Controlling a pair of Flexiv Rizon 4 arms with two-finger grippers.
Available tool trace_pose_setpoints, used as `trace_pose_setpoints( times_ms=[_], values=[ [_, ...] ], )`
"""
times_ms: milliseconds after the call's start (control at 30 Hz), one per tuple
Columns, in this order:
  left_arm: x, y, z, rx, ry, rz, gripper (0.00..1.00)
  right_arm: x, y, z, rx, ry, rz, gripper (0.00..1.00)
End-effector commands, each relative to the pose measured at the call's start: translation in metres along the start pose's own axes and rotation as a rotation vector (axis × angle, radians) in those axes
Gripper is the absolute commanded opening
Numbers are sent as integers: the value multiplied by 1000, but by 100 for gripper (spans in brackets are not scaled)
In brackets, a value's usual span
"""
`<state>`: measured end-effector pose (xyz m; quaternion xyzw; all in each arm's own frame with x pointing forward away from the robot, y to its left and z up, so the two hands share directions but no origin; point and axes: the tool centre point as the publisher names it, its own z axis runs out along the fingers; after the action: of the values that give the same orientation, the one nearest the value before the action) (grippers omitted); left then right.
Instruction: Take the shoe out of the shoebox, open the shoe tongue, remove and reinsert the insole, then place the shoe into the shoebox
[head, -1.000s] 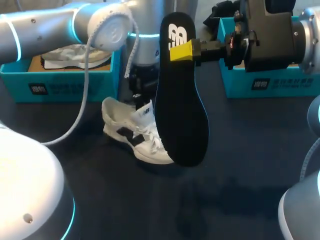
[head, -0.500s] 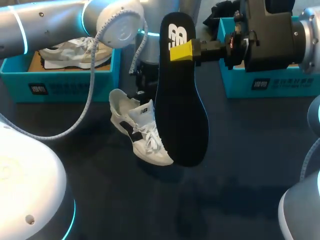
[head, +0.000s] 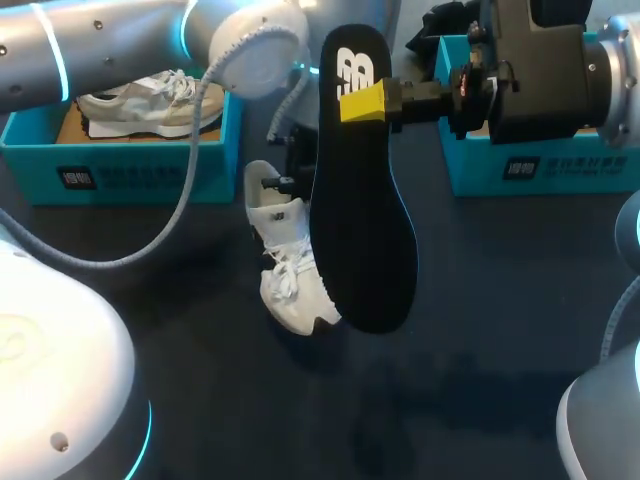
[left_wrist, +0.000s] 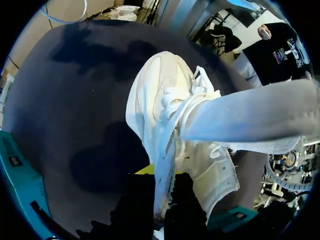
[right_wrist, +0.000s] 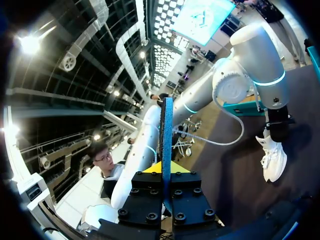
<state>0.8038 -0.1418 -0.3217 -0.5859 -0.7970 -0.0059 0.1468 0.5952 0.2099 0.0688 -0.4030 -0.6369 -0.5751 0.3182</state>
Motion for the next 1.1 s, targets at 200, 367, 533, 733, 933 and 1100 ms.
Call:
trace_pose_setpoints(
  times_ms=[200,367,533,733,933,1100],
  values=[
    [-27,-20,11,-85,27,167,0,0,1,4,-1,-2,2,0],
    [-37,-31,18,-94,37,210,0,0,1,4,-1,-2,2,0],
    [-39,-40,25,-103,48,227,0,0,1,4,-1,-2,2,0],
    [-38,-52,36,-102,59,238,0,0,1,4,-1,-2,2,0],
    [-38,-64,52,-99,73,250,0,0,1,4,-1,-2,2,0],
    [-41,-68,64,-130,82,233,0,0,1,4,-1,-2,2,0]
  ],
)
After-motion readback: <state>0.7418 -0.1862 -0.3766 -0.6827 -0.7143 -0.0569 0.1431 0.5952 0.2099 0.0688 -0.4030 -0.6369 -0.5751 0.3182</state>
